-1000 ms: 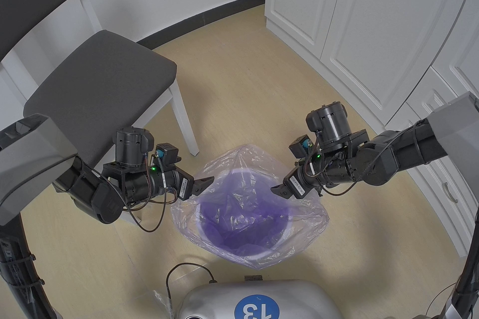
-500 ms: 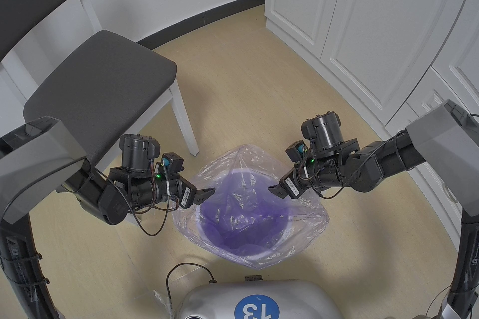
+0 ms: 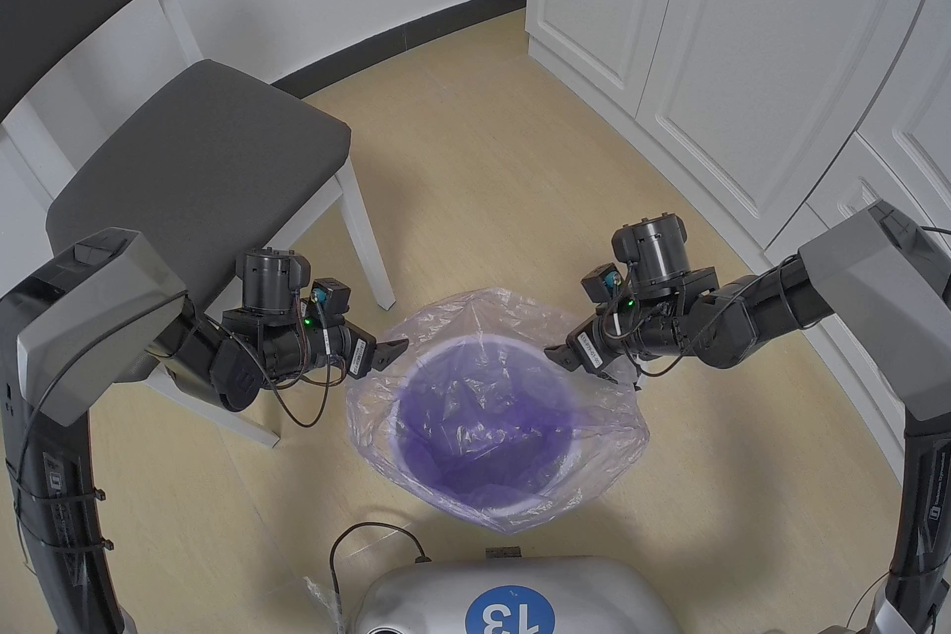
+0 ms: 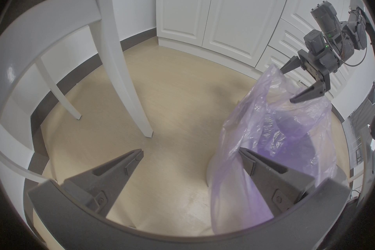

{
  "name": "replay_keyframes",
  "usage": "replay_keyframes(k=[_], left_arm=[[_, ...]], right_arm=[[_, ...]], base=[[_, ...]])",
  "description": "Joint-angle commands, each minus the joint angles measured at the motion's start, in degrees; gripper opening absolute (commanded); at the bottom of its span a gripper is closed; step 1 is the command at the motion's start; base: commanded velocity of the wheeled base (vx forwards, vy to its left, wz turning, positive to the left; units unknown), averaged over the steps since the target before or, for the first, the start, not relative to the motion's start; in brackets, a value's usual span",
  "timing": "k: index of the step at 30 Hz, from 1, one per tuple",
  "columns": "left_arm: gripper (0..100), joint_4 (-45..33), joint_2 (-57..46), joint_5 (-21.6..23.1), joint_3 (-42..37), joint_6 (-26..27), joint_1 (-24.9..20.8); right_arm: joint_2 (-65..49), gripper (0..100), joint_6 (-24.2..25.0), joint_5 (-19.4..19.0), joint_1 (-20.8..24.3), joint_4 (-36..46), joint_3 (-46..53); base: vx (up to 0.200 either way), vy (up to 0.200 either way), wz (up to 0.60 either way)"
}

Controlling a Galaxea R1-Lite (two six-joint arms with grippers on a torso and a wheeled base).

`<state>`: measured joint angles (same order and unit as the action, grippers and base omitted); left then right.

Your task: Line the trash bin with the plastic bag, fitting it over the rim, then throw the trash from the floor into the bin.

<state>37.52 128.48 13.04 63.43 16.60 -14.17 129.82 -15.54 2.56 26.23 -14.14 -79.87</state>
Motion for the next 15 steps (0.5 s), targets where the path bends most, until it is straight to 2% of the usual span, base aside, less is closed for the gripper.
replay_keyframes(k=[1,15], left_arm=[[100,0.01,0.81,0.05,0.47,-0.08,-0.34],[100,0.97,2.04,0.32,1.88,-0.96,0.72]], right_arm=[[-0.09,100,0.34,-0.19,-0.39,-0.19,-0.28],[2.55,100,0.60,-0.45,-0.48,0.08,-3.62]], base=[[0.000,0.000,0.00],[0.000,0.000,0.00]])
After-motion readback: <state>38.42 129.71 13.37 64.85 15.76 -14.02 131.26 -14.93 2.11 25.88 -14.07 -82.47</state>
